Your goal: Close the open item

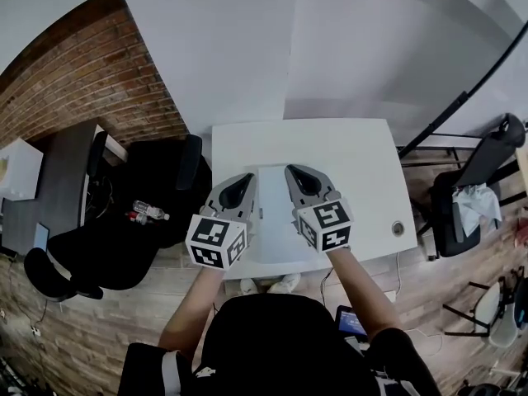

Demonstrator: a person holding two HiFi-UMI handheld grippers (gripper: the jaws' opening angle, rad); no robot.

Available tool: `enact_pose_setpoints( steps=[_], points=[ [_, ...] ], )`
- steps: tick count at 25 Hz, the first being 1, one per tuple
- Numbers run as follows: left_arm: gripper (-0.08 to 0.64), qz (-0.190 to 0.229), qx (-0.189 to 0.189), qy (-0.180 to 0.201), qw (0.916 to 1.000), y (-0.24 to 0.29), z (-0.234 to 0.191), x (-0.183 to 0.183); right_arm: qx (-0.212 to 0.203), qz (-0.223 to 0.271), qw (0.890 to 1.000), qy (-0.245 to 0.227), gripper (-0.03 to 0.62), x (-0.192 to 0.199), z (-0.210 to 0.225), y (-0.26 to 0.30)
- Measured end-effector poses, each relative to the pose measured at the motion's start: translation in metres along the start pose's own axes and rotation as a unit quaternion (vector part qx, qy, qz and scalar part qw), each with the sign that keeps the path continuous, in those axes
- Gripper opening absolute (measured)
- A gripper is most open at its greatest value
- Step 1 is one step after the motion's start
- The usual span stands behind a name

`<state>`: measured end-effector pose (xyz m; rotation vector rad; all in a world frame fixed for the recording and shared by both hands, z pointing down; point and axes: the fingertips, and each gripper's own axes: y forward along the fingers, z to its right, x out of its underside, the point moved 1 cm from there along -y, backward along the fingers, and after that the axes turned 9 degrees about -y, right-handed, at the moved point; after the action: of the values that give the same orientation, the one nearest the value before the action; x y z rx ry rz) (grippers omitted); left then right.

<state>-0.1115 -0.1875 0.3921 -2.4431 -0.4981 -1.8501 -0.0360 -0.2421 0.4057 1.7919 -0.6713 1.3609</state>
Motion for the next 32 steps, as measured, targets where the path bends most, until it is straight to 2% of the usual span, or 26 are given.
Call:
enact_pose_setpoints(
  steps=[8, 13, 16, 32],
  points=[
    [0.009, 0.032, 0.005, 0.025, 0.9992, -0.004, 0.01, -0.035, 0.015, 0.043, 0.999, 0.0, 0.037, -0.04, 0.008, -0.017],
    [0.009, 0.051, 0.007, 0.039, 0.9979, -0.008, 0.015, -0.054, 0.014, 0.069, 0.997, 0.026, 0.037, -0.059, 0.012, -0.029],
    [0.009, 0.06, 0.009, 0.042, 0.9973, -0.01, 0.016, -0.063, 0.02, 0.079, 0.996, 0.019, 0.037, -0.069, 0.013, -0.033],
    [0.009, 0.076, 0.02, 0.05, 0.9957, -0.016, 0.023, -0.076, 0.034, 0.092, 0.995, 0.0, 0.037, -0.081, 0.013, -0.043]
  ],
)
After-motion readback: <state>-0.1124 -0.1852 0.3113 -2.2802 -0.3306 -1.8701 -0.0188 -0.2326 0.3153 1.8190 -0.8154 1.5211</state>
